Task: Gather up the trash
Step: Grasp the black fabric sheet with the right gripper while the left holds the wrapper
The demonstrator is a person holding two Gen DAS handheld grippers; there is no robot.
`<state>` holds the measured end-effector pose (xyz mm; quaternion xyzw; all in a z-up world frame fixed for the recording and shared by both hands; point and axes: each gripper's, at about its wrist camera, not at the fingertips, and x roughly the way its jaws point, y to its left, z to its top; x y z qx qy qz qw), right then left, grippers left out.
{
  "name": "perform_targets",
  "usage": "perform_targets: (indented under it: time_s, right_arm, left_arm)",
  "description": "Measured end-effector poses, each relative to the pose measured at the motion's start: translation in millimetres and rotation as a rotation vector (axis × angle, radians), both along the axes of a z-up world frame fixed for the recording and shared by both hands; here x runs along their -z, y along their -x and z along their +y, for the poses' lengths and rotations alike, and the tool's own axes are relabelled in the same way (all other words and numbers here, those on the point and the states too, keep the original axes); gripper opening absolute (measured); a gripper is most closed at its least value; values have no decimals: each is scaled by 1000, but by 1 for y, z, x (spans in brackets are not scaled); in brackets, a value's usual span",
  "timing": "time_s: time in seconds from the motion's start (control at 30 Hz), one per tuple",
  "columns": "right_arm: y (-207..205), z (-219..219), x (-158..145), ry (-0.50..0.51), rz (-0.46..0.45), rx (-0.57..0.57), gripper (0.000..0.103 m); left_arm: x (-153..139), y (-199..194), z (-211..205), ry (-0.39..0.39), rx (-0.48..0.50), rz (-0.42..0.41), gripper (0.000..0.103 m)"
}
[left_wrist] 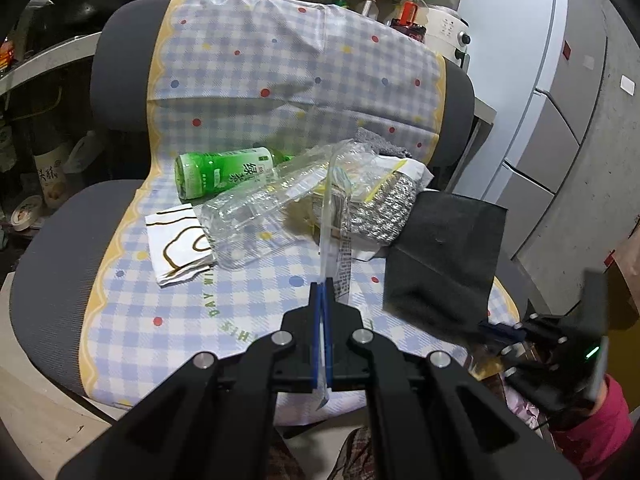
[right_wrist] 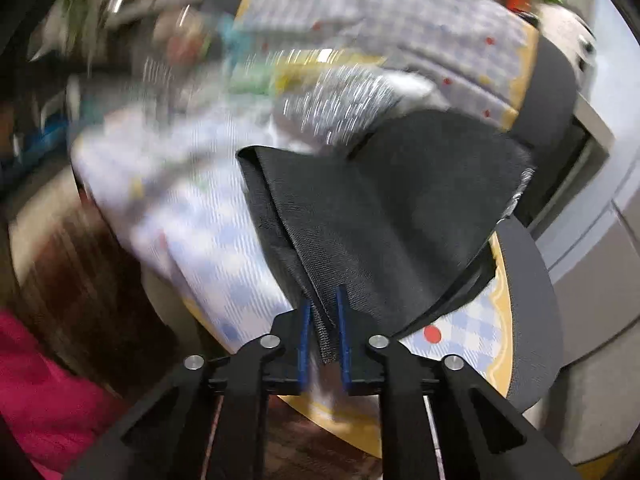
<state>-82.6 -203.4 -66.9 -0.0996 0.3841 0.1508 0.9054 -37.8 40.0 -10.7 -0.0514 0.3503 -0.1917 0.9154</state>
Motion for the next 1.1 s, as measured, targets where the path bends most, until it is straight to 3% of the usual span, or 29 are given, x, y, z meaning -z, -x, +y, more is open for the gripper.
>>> perform_targets:
  time_s: [0.17, 0.3, 0.33, 0.47, 0.57, 0.7, 0.73, 0.9, 0.97, 1.03, 1.07, 1.1]
  right_arm:
    - [6, -5, -57, -358, 14, -16, 5]
    - [-15, -28, -58, -529, 117, 134, 5]
    - [-20, -38, -53, -563, 130, 185, 5]
    - [-45, -64, -31, -480, 115, 363, 15]
    - [-54, -70, -6, -393, 150, 433, 31]
    - [-38, -86, 8, -539, 132, 466, 81]
    - [-36, -88, 9, -545, 112, 474, 83]
    - [-50, -88, 29, -610, 113, 424, 79]
    - [-59, -85, 39, -644, 128, 397, 65]
    - [-64, -81, 44, -658, 139, 382, 38]
    - [-62, -81, 40, -672, 117, 373, 33]
    - [-60, -80, 37, -676, 93, 371, 23]
  left_arm:
    - [-6, 5, 6, 4, -8, -15, 0]
    - [-8, 9, 5, 7, 9, -21, 0]
    - [-7, 10, 4, 5, 13, -21, 0]
    - [-2, 8, -1, -1, 28, 0, 0]
    - [4, 6, -9, -5, 49, 21, 0]
    - [8, 7, -24, -29, 83, 29, 0]
    - [9, 6, -27, -34, 87, 32, 0]
    - [13, 1, -40, -46, 108, 46, 0]
    - [13, 1, -43, -53, 114, 48, 0]
    - [14, -1, -45, -60, 116, 52, 0]
    - [15, -1, -46, -61, 116, 57, 0]
    - [16, -2, -46, -59, 117, 60, 0]
